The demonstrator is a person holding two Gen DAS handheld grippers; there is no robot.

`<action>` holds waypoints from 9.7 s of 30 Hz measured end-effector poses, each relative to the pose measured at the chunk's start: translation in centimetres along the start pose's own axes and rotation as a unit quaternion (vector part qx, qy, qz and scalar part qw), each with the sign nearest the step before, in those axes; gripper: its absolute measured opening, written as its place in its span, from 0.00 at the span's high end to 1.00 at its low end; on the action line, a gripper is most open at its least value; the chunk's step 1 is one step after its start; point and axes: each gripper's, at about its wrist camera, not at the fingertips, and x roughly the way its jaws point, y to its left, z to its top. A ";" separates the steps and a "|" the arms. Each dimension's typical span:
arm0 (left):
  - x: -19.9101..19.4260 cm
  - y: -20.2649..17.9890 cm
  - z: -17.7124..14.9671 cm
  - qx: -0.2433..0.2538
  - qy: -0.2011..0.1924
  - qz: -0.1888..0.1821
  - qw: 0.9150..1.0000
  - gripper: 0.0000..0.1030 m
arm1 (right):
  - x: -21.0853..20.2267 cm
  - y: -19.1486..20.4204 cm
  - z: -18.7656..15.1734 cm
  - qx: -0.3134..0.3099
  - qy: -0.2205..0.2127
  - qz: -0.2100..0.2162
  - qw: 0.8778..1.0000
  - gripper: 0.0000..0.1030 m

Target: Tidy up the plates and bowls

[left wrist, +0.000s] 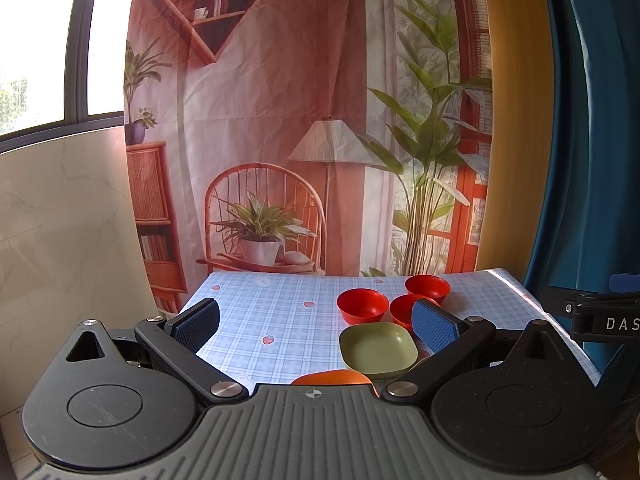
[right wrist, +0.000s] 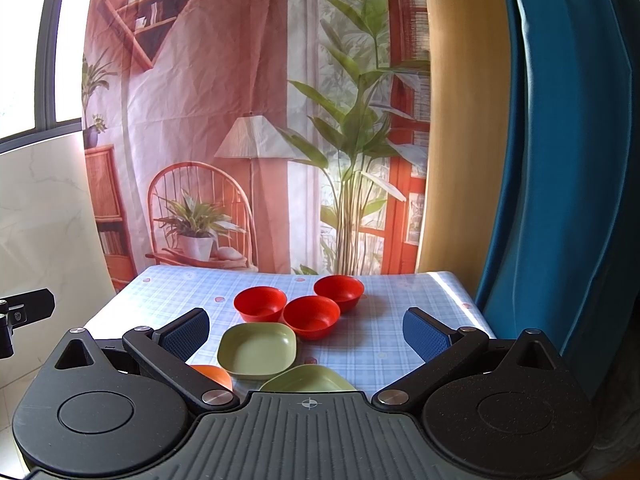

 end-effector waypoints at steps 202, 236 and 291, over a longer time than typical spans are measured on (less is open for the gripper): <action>40.2 -1.5 -10.0 0.003 0.280 -0.100 0.955 0.90 | 39.5 -1.1 -8.3 0.004 0.216 0.125 0.968 0.94; 40.9 -1.2 -10.9 0.002 0.291 -0.096 0.952 0.81 | 40.5 -1.2 -8.8 0.000 0.228 0.120 0.966 0.91; 31.9 -8.3 -16.6 -0.100 0.365 -0.192 0.905 0.78 | 32.6 -9.8 -12.2 0.033 0.205 0.087 0.974 0.81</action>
